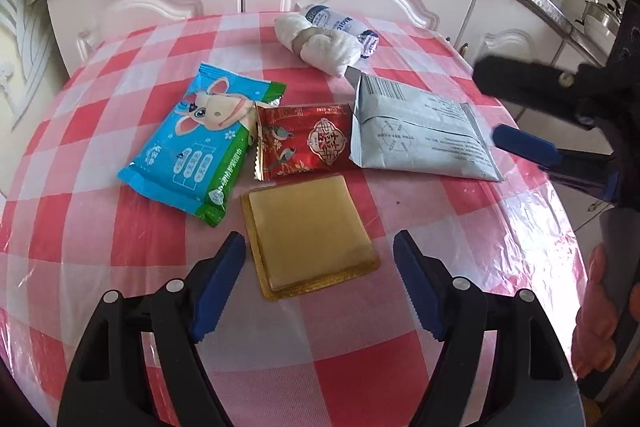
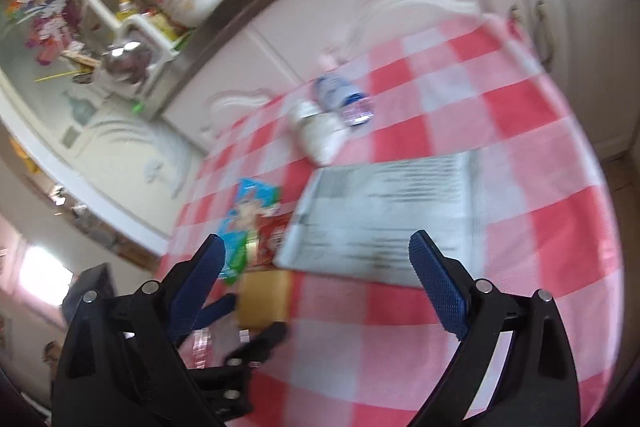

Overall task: Collect trash
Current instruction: 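Grasp the gold square packet with the left tool while the right tool approaches the white paper packet, then close the right tool on the white paper packet while the left tool holds the gold packet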

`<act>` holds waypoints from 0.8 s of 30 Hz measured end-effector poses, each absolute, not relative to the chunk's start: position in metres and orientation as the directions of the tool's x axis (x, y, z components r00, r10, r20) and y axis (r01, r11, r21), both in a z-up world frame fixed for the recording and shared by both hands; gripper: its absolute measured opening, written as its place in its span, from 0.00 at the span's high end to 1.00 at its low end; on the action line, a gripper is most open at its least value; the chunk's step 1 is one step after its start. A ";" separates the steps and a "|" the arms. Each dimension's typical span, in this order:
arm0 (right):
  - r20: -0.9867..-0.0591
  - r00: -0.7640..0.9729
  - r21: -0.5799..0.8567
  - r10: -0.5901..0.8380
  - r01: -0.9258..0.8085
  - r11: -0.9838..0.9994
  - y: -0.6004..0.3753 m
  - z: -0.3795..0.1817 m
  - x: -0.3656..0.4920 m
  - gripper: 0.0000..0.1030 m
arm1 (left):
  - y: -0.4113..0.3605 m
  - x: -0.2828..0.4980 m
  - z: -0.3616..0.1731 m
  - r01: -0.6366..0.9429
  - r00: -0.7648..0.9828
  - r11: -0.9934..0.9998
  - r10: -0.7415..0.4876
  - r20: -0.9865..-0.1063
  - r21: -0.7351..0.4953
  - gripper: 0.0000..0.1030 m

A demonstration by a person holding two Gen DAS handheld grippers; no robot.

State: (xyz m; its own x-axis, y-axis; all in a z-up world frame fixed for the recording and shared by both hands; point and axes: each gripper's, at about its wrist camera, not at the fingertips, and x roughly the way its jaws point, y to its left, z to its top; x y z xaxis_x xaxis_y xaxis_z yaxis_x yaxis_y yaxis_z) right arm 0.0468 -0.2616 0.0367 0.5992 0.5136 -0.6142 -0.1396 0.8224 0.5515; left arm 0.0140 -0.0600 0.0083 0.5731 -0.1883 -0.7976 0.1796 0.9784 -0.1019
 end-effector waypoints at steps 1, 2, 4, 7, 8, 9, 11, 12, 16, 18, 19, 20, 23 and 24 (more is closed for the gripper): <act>-0.635 0.622 0.513 0.458 -0.102 0.852 -0.266 0.036 0.047 0.09 | -0.061 0.014 0.008 0.176 0.579 0.980 -0.176 -0.796 -0.089 0.36; -0.650 0.642 0.478 0.406 -0.071 0.876 -0.271 0.034 0.047 0.09 | -0.062 0.014 0.009 0.176 0.583 0.981 -0.169 -0.795 -0.080 0.36; -0.666 0.647 0.450 0.371 -0.048 0.892 -0.277 0.028 0.052 0.09 | -0.062 0.015 0.009 0.176 0.587 0.981 -0.170 -0.792 -0.080 0.37; -0.686 0.612 0.465 0.394 -0.048 0.884 -0.274 0.016 0.059 0.09 | -0.062 0.014 0.009 0.175 0.593 0.982 -0.165 -0.788 -0.074 0.38; -0.689 0.601 0.471 0.405 -0.053 0.881 -0.271 0.013 0.060 0.09 | -0.061 0.014 0.009 0.177 0.593 0.981 -0.166 -0.788 -0.074 0.38; -0.688 0.601 0.469 0.406 -0.059 0.881 -0.270 0.013 0.059 0.09 | -0.061 0.014 0.009 0.177 0.593 0.981 -0.168 -0.787 -0.076 0.38; -0.686 0.586 0.480 0.431 -0.082 0.874 -0.265 0.014 0.059 0.09 | -0.060 0.014 0.008 0.174 0.593 0.982 -0.166 -0.788 -0.076 0.38; -0.675 0.574 0.505 0.463 -0.098 0.858 -0.263 0.014 0.058 0.09 | -0.057 0.013 0.008 0.169 0.593 0.983 -0.164 -0.788 -0.077 0.38; -0.652 0.502 0.566 0.568 -0.178 0.805 -0.243 0.018 0.054 0.09 | -0.047 0.011 0.009 0.162 0.594 0.983 -0.167 -0.787 -0.086 0.43; -0.639 0.453 0.588 0.621 -0.233 0.775 -0.229 0.022 0.050 0.09 | -0.041 0.009 0.009 0.160 0.591 0.983 -0.169 -0.789 -0.091 0.43; -0.633 0.421 0.599 0.650 -0.266 0.755 -0.220 0.025 0.048 0.09 | -0.039 0.008 0.009 0.158 0.589 0.983 -0.170 -0.790 -0.094 0.43; -0.626 0.398 0.604 0.671 -0.296 0.740 -0.214 0.028 0.046 0.09 | -0.036 0.007 0.008 0.156 0.589 0.983 -0.169 -0.791 -0.094 0.43; -0.611 0.376 0.585 0.697 -0.378 0.717 -0.200 0.039 0.039 0.09 | -0.029 0.002 0.009 0.158 0.584 0.982 -0.175 -0.793 -0.101 0.43; -0.617 0.405 0.558 0.675 -0.381 0.738 -0.200 0.042 0.038 0.09 | -0.027 0.001 0.009 0.159 0.580 0.981 -0.182 -0.794 -0.108 0.43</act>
